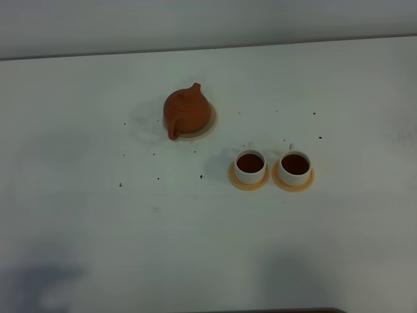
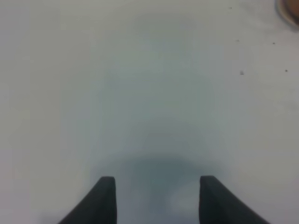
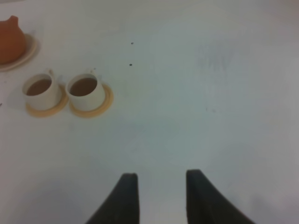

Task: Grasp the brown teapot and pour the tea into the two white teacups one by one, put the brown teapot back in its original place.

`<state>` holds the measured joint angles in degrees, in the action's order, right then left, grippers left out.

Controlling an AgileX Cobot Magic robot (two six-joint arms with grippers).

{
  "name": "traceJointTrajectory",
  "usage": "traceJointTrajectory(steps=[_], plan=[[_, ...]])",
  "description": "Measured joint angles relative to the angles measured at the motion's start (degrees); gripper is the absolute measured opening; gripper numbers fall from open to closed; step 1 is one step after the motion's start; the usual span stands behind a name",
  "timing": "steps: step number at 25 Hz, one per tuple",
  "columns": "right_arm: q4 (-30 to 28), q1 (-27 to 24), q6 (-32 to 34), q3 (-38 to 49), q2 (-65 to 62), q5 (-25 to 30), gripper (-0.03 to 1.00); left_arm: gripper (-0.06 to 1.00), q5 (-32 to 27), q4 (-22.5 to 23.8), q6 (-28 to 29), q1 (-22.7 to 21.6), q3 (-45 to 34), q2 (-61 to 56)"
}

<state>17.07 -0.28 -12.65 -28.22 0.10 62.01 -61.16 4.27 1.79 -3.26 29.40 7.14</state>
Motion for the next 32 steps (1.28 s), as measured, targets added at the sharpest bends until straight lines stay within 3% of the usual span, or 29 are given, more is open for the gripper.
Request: traceJointTrajectory(steps=[5, 25, 32], plan=[[0.0, 0.0, 0.0, 0.0, 0.0, 0.0, 0.24, 0.41, 0.0, 0.0, 0.06, -2.97, 0.0, -3.43], [0.0, 0.0, 0.0, 0.0, 0.0, 0.0, 0.24, 0.41, -0.51, 0.0, 0.05, -3.28, 0.01, -7.48], [0.0, 0.0, 0.0, 0.0, 0.0, 0.0, 0.24, 0.41, -0.51, 0.0, 0.05, 3.02, 0.01, -7.48]])
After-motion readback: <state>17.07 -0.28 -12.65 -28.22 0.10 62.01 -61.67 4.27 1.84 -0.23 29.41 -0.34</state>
